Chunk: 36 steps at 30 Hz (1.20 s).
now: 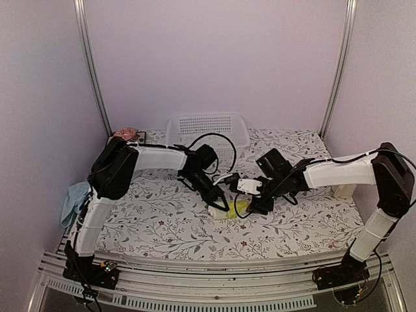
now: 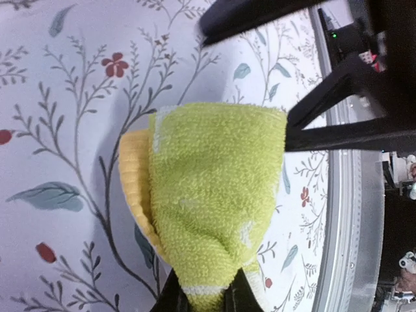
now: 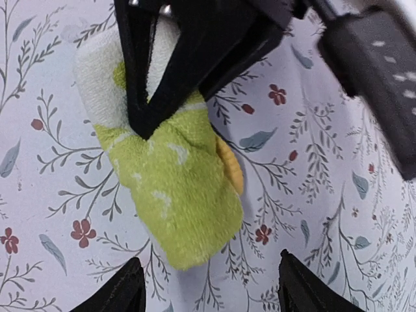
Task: Roll the towels
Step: Pick up the towel from the center of the board, then place the towel in the storage box.
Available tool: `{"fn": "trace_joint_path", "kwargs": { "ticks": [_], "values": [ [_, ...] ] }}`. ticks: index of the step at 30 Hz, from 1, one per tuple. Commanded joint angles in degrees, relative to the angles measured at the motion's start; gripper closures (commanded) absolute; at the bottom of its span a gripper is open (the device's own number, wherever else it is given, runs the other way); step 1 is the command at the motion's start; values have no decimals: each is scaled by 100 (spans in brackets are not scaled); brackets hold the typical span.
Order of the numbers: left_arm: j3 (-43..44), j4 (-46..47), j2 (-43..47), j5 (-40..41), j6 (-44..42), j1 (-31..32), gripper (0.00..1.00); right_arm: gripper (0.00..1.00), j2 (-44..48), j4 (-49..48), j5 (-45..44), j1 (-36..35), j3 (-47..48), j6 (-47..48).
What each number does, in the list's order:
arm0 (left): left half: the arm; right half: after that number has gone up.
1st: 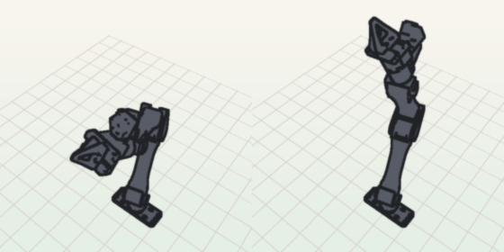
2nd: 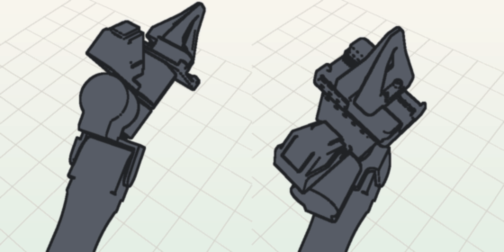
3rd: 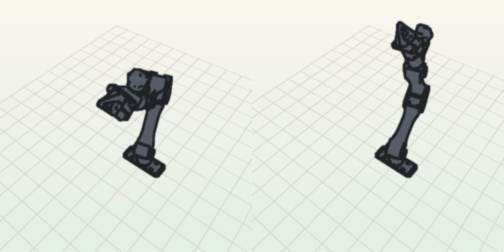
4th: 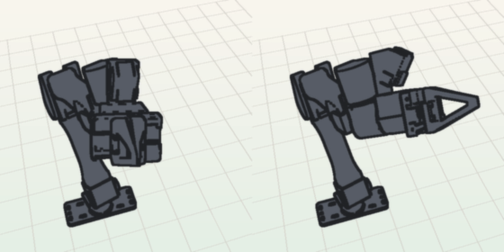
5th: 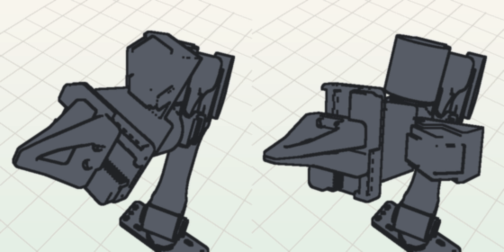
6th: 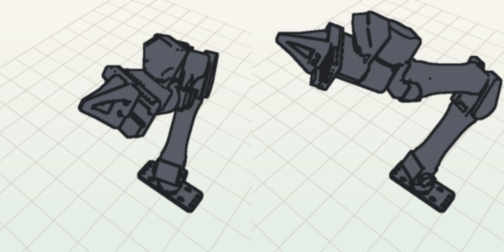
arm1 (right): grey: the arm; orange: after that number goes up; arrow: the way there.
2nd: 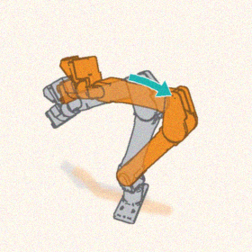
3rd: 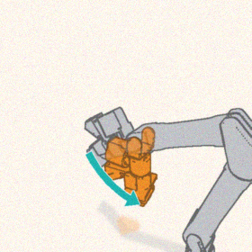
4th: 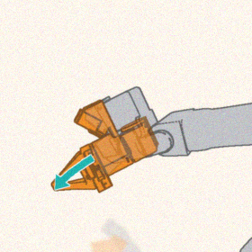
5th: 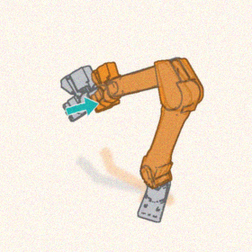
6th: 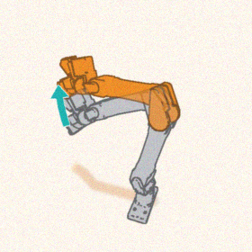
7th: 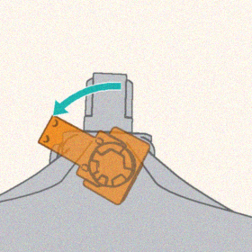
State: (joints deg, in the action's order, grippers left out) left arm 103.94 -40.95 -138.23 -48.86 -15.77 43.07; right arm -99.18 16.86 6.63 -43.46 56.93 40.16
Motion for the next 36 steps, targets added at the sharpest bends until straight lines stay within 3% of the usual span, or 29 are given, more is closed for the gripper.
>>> {"fn": "trace_joint_path", "kwargs": {
  "ticks": [1,2,3,9,16,25,36],
  "values": [
    [-114,-52,520,1010,597,-10,100,24,1038,238,-166,130,-122,-748],
    [-75,-34,612,1109,680,-16,100,8,1232,212,-171,133,-180,-826],
    [-27,-28,696,1228,769,-21,100,0,1415,190,-175,146,-248,-912],
    [412,-89,1035,1882,1048,-50,100,1,1988,118,-450,302,-502,-1209],
    [780,-55,1138,2117,1348,-66,100,1,2031,-10,-367,543,-498,-1368],
    [943,297,1716,3786,1987,-354,100,1,1592,-3,-475,670,-221,-2206],
    [2640,-104,1080,5365,2596,-1135,100,1,1726,17,-705,892,-308,-2295]
  ]
}}
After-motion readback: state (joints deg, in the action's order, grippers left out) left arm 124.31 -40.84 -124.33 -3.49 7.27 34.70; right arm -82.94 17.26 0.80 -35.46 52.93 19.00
